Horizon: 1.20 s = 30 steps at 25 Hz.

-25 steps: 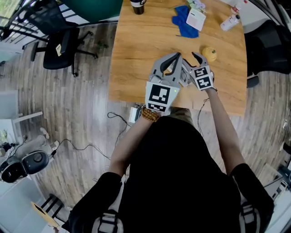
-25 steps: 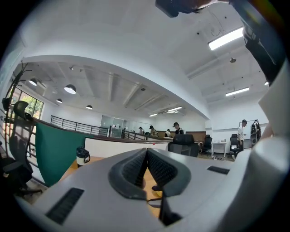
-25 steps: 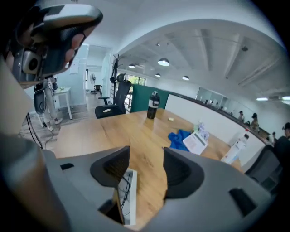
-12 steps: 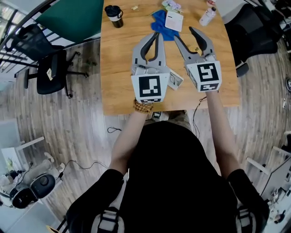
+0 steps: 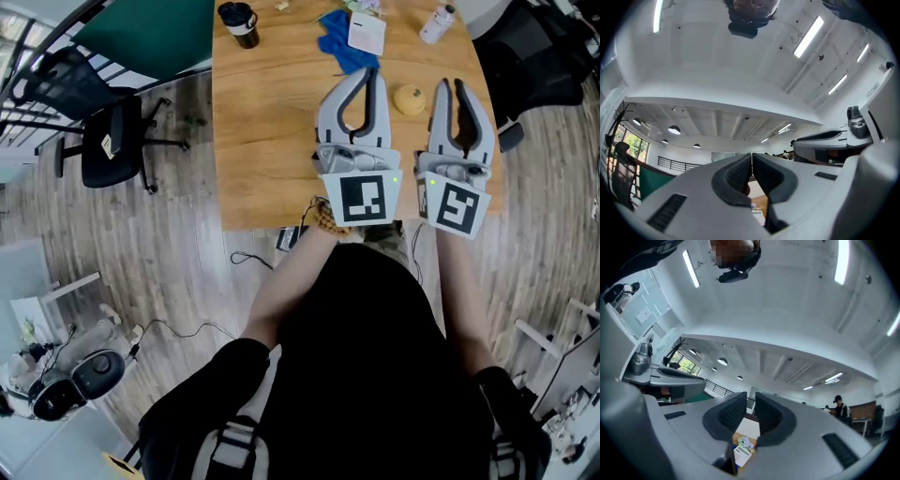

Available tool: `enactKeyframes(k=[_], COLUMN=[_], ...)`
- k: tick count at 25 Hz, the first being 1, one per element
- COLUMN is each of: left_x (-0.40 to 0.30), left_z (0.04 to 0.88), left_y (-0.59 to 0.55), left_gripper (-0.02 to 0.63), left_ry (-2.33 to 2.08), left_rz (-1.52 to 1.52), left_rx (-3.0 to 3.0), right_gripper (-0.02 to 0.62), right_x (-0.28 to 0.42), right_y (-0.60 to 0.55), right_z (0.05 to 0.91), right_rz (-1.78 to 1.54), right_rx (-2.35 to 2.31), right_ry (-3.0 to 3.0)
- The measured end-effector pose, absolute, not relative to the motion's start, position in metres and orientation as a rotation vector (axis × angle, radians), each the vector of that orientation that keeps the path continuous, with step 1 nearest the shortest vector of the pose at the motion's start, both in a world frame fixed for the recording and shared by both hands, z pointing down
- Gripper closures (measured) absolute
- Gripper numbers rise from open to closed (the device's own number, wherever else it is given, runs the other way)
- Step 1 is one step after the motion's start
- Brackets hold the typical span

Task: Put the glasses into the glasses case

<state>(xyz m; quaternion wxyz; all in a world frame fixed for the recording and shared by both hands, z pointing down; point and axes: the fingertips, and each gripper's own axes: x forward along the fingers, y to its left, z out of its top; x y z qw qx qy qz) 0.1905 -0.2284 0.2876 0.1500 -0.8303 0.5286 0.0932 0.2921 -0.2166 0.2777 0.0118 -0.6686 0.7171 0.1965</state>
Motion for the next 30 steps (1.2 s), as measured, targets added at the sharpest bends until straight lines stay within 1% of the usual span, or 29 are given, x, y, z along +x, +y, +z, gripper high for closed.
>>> enactKeyframes(k=[1,3,7,13,24,30], left_x=[0.195,0.200,0.212,0.231,0.248,0.254], left_z=[0.290,0.294,0.310,0.339,0.371,0.393], left_y=[-0.226,-0.220,-0.209,-0.201,-0.192,-0.185], left_gripper=[0.583,0.583,0.583,0.583,0.583,0.583], left_ry=[1.518,1.514,1.468,1.441,1.422,1.389], left_rz=[0.291,0.340,0.338,0.281,0.267,0.232], left_rx=[-2.394,-2.407,-2.451,-2.532,-2.614,-2.637], right_gripper=[0.537,0.589,0.589,0.591,0.591,0.591], right_x=[0.297,0.300,0.299,0.308,0.321,0.326], right_y=[-0.213,-0.209,-0.202,-0.193,-0.176,-0.166], right_z=[0.281,0.292,0.321,0.356,0.388,0.423], right_rz=[0.617,0.616,0.587,0.438,0.360,0.164], right_rx=[-2.110,-2.137,-2.151,-2.194,-2.262,-2.294], right_ry=[2.219,2.211,2.286,2.343,2.375,2.463])
